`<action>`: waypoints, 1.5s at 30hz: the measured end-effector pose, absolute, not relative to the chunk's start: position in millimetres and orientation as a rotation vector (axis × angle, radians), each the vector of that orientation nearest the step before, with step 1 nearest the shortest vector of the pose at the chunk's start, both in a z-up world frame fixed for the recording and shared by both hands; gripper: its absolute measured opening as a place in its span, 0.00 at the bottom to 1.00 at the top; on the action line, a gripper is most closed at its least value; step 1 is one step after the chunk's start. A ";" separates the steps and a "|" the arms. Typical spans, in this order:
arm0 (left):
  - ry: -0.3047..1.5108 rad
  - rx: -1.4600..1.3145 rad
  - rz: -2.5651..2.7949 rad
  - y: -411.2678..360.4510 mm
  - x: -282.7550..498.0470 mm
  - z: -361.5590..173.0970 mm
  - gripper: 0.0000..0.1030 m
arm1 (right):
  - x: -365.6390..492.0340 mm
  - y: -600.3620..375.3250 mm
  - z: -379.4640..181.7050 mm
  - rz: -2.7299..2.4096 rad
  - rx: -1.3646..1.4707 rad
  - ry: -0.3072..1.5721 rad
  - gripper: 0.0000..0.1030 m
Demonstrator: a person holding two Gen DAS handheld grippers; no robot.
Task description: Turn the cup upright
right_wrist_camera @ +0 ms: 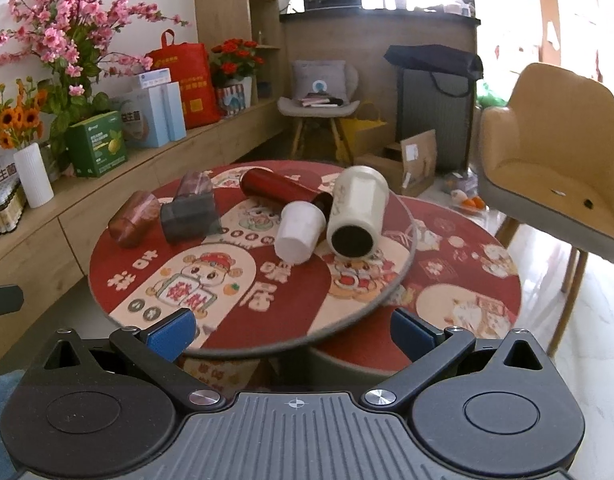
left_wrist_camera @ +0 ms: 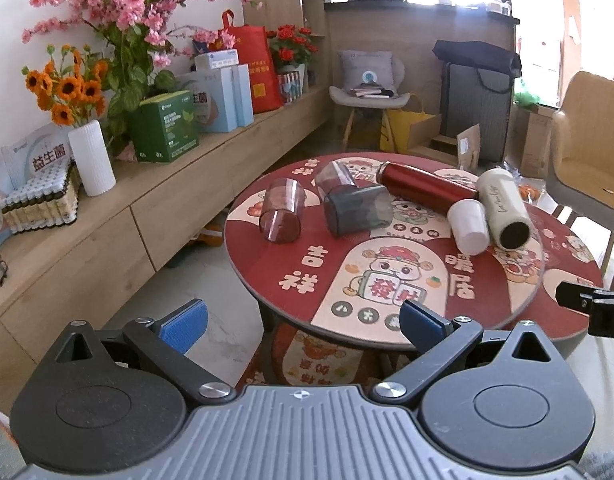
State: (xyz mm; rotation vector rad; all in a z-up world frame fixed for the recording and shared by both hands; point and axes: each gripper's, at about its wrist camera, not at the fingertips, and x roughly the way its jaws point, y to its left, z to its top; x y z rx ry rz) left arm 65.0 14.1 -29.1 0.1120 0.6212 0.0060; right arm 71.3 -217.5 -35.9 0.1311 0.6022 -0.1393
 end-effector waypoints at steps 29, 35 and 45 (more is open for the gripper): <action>0.794 -0.083 0.017 57.9 181.6 -120.8 1.00 | 287.9 -244.2 -137.6 -0.242 0.231 0.585 0.68; 0.812 -0.111 0.031 63.2 182.4 -124.7 1.00 | 287.3 -243.9 -142.2 -0.256 0.259 0.626 0.56; 0.808 -0.132 0.045 66.9 185.1 -128.2 1.00 | 290.5 -246.2 -140.7 -0.252 0.265 0.636 0.48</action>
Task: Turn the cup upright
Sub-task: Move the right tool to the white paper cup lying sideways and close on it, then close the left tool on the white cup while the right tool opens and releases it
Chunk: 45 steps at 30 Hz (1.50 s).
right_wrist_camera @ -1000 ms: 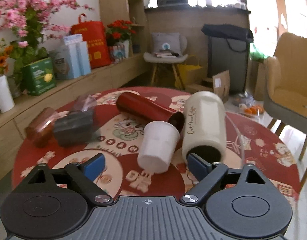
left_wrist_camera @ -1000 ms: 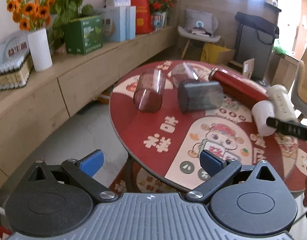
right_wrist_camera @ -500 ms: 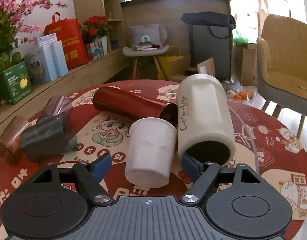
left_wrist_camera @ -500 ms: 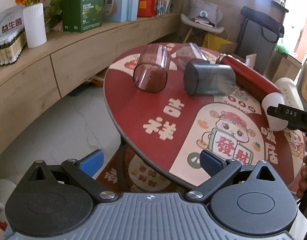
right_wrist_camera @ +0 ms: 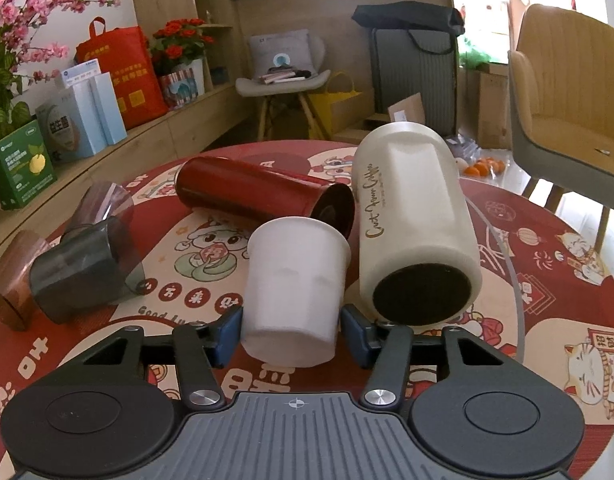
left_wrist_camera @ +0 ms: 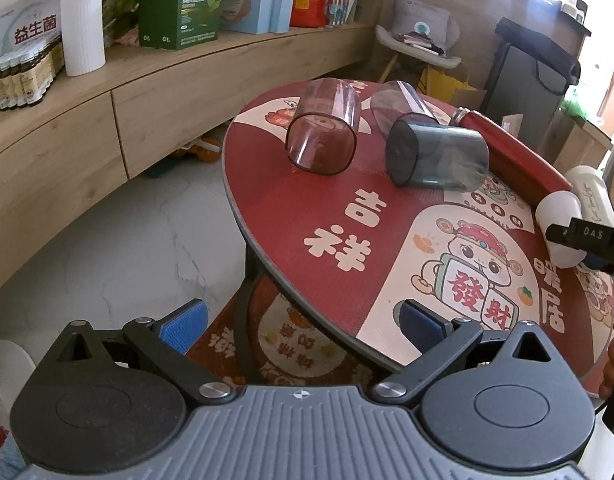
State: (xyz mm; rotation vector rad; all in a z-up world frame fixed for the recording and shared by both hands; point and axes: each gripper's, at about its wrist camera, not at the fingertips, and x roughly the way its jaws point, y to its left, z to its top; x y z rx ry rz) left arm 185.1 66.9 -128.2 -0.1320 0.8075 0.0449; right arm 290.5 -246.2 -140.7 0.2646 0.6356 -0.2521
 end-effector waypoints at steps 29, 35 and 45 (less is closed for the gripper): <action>0.759 -0.243 0.149 96.1 192.0 -127.7 1.00 | 253.6 -120.9 -109.4 0.425 -0.104 0.724 0.54; 0.765 -0.239 0.145 94.7 191.7 -127.9 1.00 | 245.4 -129.1 -109.1 0.390 -0.104 0.710 0.71; 0.763 -0.228 0.108 82.2 181.8 -110.4 1.00 | 205.3 -161.4 -105.9 0.235 -0.060 0.692 1.00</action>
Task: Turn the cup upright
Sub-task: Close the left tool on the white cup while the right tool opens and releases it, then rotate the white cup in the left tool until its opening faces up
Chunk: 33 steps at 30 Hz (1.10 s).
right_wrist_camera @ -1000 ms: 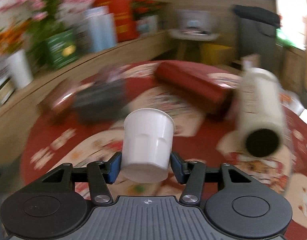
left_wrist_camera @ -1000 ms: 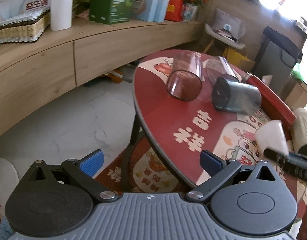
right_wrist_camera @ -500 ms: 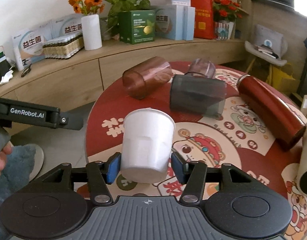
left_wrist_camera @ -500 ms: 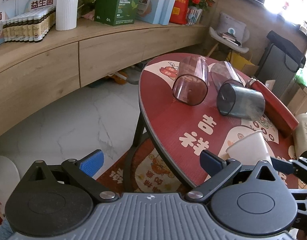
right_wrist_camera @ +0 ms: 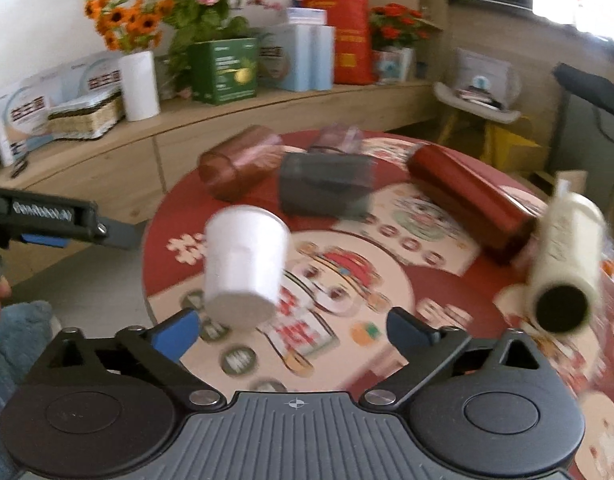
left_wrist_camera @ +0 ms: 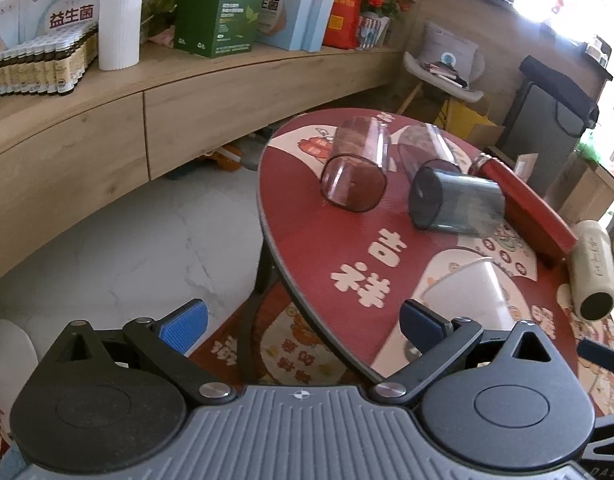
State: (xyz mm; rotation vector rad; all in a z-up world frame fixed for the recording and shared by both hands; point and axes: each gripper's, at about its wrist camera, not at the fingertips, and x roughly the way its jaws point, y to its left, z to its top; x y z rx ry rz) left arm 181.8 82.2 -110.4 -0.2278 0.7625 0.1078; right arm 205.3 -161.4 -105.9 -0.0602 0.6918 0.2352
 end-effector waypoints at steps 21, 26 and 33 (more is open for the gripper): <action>0.871 -0.193 0.001 8.3 211.4 -75.7 1.00 | 187.1 -248.2 -98.3 0.059 0.023 0.591 1.00; 0.912 -0.206 0.020 -5.5 230.1 -85.5 1.00 | 183.8 -254.9 -92.5 0.054 0.043 0.597 1.00; 0.940 -0.216 0.028 -16.6 249.4 -90.7 1.00 | 190.7 -265.8 -106.0 0.022 0.074 0.655 1.00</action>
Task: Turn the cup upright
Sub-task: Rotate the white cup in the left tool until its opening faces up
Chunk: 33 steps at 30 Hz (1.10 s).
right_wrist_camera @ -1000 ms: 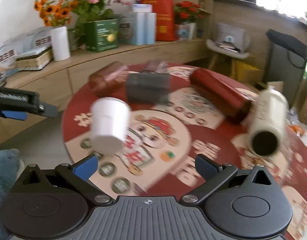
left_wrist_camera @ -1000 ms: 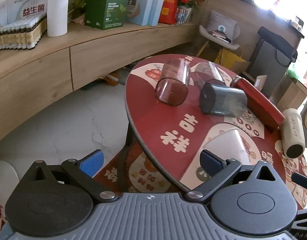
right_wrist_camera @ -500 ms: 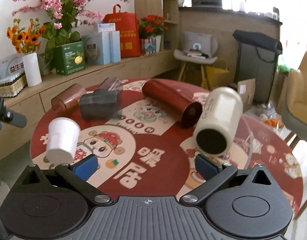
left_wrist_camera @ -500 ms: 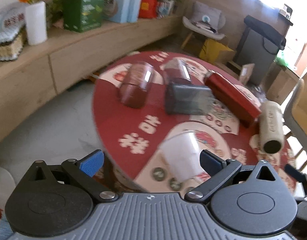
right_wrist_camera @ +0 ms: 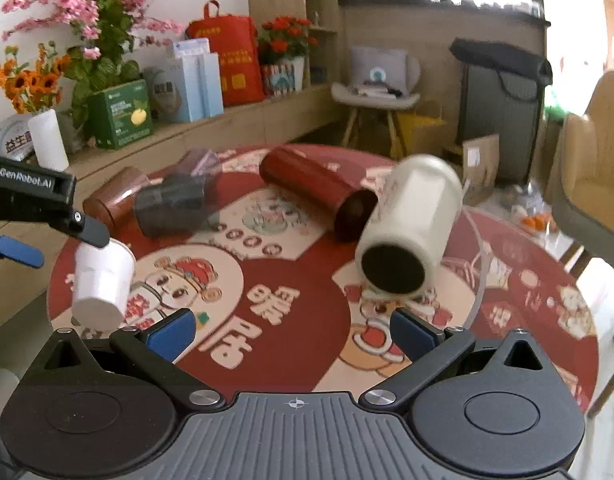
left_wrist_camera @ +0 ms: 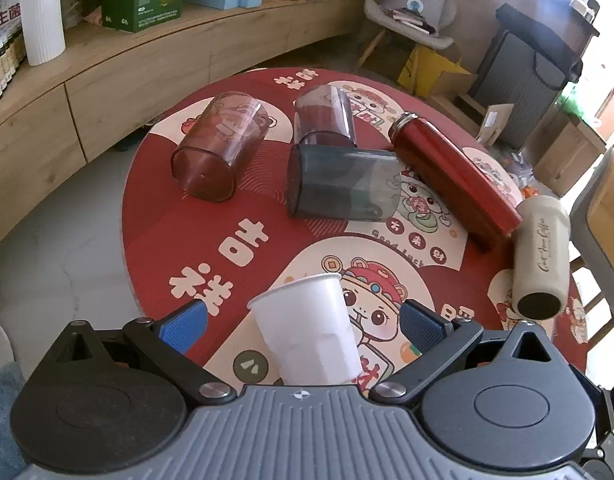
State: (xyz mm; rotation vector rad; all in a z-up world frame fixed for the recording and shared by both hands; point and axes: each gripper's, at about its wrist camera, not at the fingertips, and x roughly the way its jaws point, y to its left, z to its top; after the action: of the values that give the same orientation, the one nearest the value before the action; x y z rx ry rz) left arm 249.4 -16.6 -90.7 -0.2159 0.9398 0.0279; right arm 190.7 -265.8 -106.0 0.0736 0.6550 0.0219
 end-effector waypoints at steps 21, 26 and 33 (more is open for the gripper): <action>1.003 -0.237 0.103 -19.2 276.7 -116.3 0.79 | 194.3 -268.7 -108.9 0.056 0.100 0.675 1.00; 0.973 -0.170 0.082 -26.7 271.9 -112.1 0.66 | 194.8 -265.0 -109.3 0.067 0.089 0.676 1.00; 0.905 -0.115 0.041 -36.9 261.8 -98.3 0.65 | 195.5 -265.5 -111.2 0.066 0.089 0.681 1.00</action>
State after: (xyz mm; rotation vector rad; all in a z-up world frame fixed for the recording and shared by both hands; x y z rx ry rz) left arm 261.8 -36.9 -98.3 -0.1155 0.9054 0.0407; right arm 195.5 -265.5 -111.2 0.0888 0.6815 0.0658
